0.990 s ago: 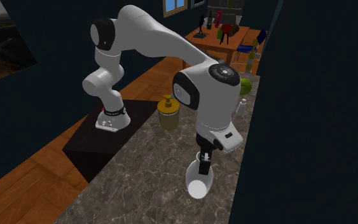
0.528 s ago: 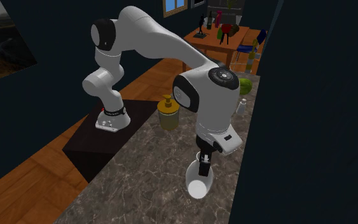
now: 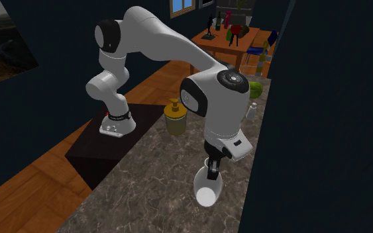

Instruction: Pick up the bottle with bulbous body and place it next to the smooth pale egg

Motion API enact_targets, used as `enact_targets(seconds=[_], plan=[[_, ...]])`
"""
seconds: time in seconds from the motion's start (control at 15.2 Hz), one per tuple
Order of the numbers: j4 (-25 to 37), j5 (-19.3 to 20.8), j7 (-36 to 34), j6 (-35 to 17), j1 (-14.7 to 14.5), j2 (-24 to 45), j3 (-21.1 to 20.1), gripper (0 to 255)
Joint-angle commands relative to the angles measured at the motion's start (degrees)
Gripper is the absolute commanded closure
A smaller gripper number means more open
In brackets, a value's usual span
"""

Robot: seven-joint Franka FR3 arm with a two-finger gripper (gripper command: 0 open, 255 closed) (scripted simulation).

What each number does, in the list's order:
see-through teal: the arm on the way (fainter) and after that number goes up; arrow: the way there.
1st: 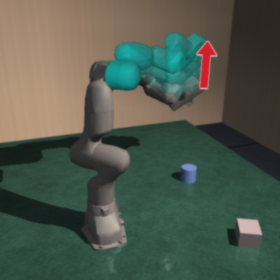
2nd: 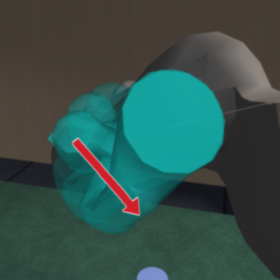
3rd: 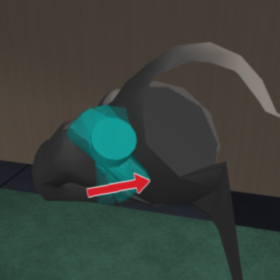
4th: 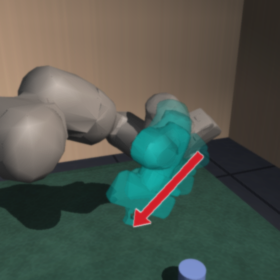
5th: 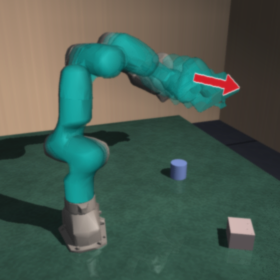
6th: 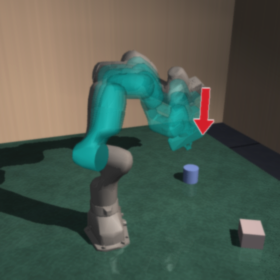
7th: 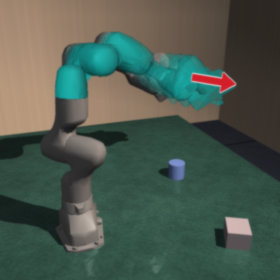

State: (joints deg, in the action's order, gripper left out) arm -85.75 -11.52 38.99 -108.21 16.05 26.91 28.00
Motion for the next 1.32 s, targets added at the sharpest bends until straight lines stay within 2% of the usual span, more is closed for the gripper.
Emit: enact_targets(seconds=[0.0,0.13,1.25], plan=[[-0.03,0.01,0.00,0.00,0.00,0.01,0.01,255],[0.00,0.00,0.01,0.00,0.02,0.05,0.00,255],[12.11,0.70,-0.67,12.67,1.25,-0.76,0.57,255]])
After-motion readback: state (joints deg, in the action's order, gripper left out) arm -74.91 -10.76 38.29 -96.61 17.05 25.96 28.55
